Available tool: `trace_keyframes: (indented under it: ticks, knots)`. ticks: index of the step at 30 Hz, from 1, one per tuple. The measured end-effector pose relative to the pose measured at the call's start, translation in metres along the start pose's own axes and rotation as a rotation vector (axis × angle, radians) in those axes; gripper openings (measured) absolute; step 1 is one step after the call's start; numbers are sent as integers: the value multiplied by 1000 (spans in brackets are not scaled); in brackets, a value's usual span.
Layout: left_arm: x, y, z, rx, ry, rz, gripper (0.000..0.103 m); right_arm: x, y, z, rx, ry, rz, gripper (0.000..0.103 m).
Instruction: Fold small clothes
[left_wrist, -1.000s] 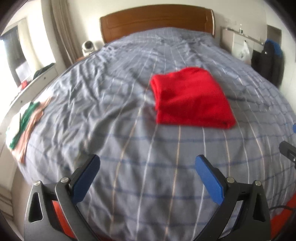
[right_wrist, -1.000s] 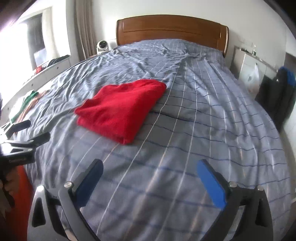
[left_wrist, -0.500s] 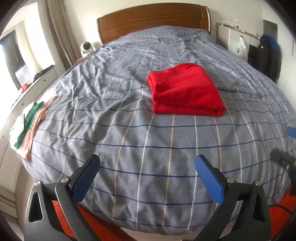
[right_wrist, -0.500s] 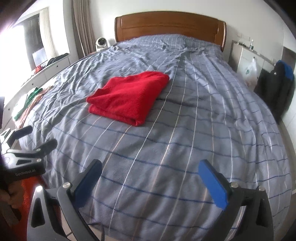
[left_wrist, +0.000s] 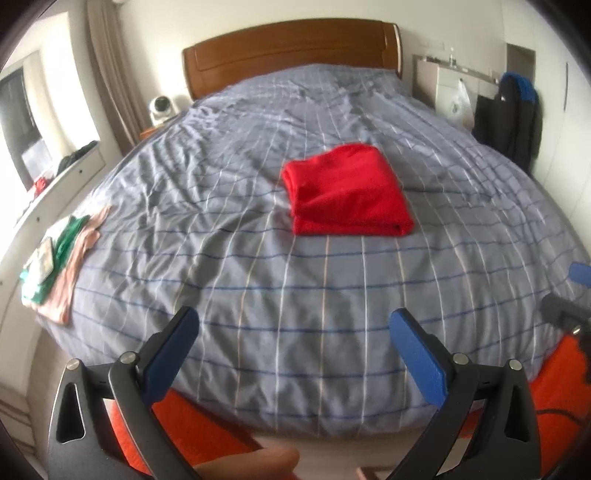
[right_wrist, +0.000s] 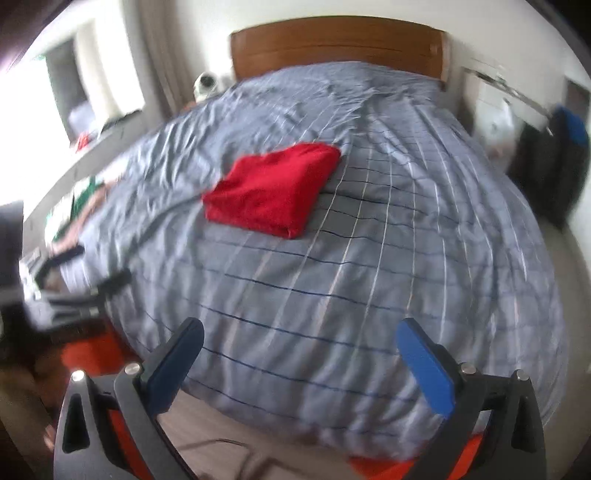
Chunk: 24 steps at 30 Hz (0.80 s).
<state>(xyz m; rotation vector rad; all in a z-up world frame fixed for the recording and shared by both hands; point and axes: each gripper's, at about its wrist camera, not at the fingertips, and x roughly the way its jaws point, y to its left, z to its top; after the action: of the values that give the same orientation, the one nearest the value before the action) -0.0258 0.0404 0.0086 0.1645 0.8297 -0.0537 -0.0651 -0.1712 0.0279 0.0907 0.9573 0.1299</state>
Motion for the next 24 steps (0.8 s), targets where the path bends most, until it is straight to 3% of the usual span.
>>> trace_keyframes:
  ticks: [6, 12, 24]
  knots:
    - [-11, -1, -5, 3, 17, -64, 103, -1, 18, -11, -88, -19, -83, 102]
    - [-13, -1, -5, -14, -4, -34, 103, -10, 29, -7, -95, -56, -53, 102]
    - [-10, 2, -9, -54, 16, -80, 103, -3, 27, -12, -83, -31, -59, 102]
